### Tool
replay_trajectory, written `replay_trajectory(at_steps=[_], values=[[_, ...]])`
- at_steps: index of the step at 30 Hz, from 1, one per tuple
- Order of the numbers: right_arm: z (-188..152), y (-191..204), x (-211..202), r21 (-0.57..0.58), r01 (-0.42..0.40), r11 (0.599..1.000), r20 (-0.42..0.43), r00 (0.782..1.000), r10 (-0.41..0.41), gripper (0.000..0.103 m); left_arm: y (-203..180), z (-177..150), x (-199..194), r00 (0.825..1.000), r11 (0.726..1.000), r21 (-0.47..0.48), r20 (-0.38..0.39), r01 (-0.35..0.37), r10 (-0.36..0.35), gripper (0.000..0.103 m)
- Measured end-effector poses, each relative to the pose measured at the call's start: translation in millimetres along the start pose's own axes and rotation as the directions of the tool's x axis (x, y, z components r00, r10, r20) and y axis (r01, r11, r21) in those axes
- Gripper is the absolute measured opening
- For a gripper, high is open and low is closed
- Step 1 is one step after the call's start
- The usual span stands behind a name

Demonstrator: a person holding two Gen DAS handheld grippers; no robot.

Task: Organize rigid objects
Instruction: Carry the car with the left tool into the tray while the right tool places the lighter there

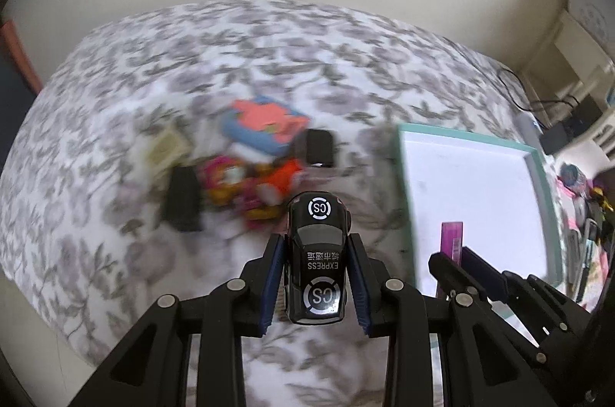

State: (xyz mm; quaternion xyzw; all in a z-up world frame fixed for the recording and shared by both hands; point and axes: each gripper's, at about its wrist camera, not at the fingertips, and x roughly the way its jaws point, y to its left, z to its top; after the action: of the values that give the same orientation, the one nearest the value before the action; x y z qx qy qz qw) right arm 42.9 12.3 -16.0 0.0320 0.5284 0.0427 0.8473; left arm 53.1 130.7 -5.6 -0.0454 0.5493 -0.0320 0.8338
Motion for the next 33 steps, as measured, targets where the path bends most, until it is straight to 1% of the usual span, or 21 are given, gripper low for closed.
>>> replay_trajectory(at_steps=[6,12,17,23,27,33], values=[[11.0,-54.8,8.0,0.098,0.110,0.989,-0.018,0.994,-0.109,0.020,-53.4,15.5,21.0,0.999,0.998,0.043,-0.028,0.047,-0.046,0.035],[16.1,-101.7,12.1,0.178,0.171,0.969,-0.037,0.985,-0.167,0.020,-87.7,25.9,39.4,0.997,0.995,0.076,-0.046,0.057,-0.054,0.035],[21.2,-117.0,12.3,0.206,0.193,0.959,-0.030,0.981,-0.191,0.020,-109.0,31.0,59.0,0.997,0.993,0.110,-0.060,0.046,-0.040,0.035],[27.5,-131.6,18.6,0.211,0.228,0.950,-0.038,0.974,-0.225,0.020,-123.3,34.2,82.8,0.996,0.991,0.129,-0.085,0.034,-0.023,0.035],[30.4,-143.6,24.2,0.241,0.224,0.944,-0.052,0.975,-0.218,0.020,-128.7,36.2,94.5,0.996,0.991,0.135,-0.093,0.025,-0.013,0.035],[30.3,-152.1,37.3,0.248,0.232,0.941,-0.085,0.972,-0.218,0.020,-134.6,39.1,105.9,0.995,0.990,0.141,-0.099,0.016,-0.002,0.035]])
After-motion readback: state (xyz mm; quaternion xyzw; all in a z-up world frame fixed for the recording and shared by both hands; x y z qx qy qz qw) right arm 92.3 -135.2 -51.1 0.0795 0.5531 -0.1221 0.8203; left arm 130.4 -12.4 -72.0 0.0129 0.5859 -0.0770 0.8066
